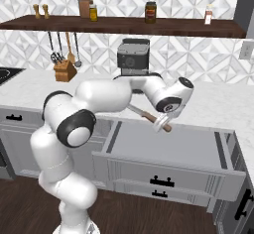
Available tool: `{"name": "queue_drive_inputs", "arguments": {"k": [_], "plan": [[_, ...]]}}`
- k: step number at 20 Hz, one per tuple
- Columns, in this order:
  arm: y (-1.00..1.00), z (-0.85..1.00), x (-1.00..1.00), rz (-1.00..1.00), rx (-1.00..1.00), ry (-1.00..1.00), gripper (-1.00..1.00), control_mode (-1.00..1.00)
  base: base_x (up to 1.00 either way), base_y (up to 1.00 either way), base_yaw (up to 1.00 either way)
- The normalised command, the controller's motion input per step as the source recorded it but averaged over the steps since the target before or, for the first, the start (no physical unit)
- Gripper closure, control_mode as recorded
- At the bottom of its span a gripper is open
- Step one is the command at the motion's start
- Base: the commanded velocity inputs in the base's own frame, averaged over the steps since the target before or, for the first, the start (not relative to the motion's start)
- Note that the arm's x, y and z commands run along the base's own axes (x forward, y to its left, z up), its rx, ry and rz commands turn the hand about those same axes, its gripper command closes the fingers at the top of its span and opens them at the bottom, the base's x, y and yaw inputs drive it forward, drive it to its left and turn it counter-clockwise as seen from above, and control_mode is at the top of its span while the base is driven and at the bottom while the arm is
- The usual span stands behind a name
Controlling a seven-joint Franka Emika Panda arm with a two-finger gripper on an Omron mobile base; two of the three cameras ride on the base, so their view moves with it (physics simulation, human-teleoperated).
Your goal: Pick up the knife from the drawer and place it on the cutting board. Then place the meat from the plate to the cutting board.
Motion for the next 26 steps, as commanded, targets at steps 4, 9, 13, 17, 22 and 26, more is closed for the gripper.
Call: {"name": "queue_drive_inputs", "arguments": {"k": [4,9,13,17,22,26], "plan": [[0.19,0.11,-0.16,-0.29,0.00,0.00,1.00,-1.00,0.00,0.00,0.00],[0.17,0.18,-0.02,-0.29,0.00,0.05,1.00,-1.00,0.00,0.00,0.00],[0.16,0.15,-0.04,-0.27,0.00,0.06,1.00,-1.00,0.00,0.00,0.00],[0.09,0.14,-0.19,-0.25,0.00,0.02,1.00,-1.00,0.00,0.00,0.00],[0.04,0.10,-0.24,-0.20,0.00,0.00,1.00,-1.00,0.00,0.00,0.00],[0.01,0.00,-0.16,-0.06,0.00,0.00,1.00,-1.00,0.00,0.00,0.00]]}}
